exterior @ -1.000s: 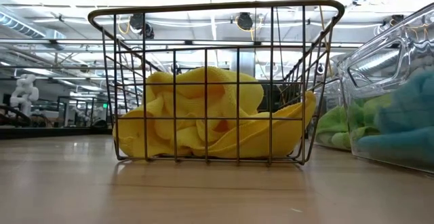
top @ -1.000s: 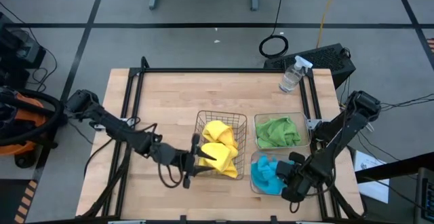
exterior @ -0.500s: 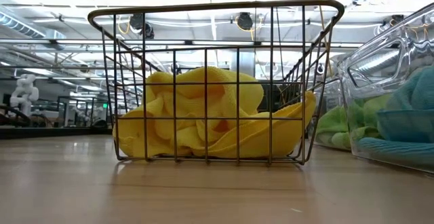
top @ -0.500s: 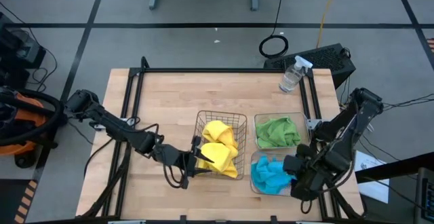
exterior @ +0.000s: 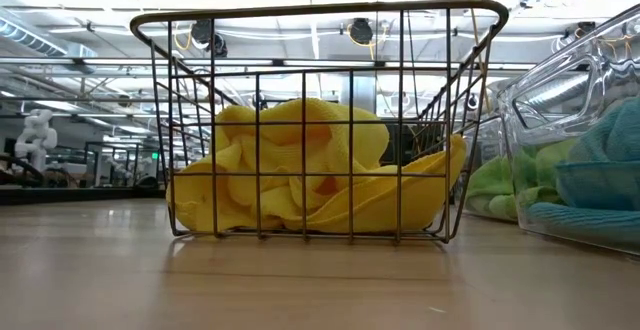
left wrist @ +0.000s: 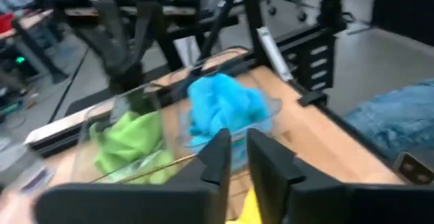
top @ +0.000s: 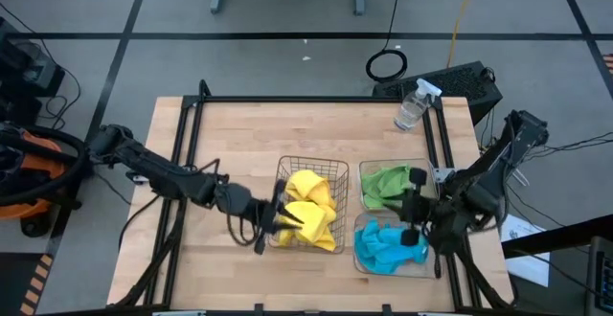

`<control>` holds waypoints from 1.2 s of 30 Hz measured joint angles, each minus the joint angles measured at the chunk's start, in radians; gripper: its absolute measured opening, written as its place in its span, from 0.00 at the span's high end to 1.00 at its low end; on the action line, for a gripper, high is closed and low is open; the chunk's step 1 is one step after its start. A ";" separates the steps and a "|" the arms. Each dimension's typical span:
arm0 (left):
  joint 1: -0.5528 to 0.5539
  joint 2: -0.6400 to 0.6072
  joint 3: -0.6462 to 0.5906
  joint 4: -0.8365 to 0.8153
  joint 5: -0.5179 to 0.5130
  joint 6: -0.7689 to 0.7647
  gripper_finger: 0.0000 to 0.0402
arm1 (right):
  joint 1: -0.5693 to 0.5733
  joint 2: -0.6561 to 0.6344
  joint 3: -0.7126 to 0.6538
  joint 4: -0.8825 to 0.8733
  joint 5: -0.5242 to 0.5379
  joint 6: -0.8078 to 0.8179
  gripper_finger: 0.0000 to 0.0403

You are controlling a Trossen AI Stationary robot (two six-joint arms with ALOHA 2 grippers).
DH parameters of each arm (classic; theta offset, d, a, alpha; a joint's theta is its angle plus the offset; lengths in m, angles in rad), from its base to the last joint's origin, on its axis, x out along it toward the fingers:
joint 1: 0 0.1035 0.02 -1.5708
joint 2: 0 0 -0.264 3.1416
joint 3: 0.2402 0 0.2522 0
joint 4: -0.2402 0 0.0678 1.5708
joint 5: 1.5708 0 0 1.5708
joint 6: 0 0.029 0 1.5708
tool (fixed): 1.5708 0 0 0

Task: Sort microfiber towel by color & place in baskets
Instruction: Return to Home Position

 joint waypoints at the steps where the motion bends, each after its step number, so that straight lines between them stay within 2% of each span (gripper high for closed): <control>1: 0.014 -0.008 -0.001 -0.007 0.000 -0.004 0.89 | -0.016 -0.035 -0.048 0.076 0.011 -0.062 0.92; 3: 0.046 -0.026 0.000 -0.022 0.000 -0.014 0.96 | -0.054 -0.110 -0.145 0.244 0.012 -0.200 0.97; 6: 0.099 -0.045 -0.022 -0.039 0.016 -0.021 0.98 | -0.114 -0.222 -0.285 0.495 -0.030 -0.392 0.96; 13: 0.215 -0.078 -0.181 0.126 0.083 -0.070 0.96 | -0.272 -0.442 -0.579 0.929 -0.327 -0.709 0.99; 16: 0.242 -0.095 -0.232 0.156 0.084 -0.092 0.96 | -0.334 -0.501 -0.666 1.030 -0.418 -0.736 1.00; 22: 0.263 -0.161 -0.358 0.273 0.097 -0.122 0.96 | -0.410 -0.526 -0.833 1.233 -0.449 -0.743 1.00; 27: 0.263 -0.228 -0.493 0.384 0.097 -0.149 0.96 | -0.456 -0.526 -0.940 1.401 -0.526 -0.727 1.00; 36: 0.270 -0.357 -0.671 0.443 0.099 -0.214 0.96 | -0.470 -0.531 -1.018 1.410 -0.541 -0.677 1.00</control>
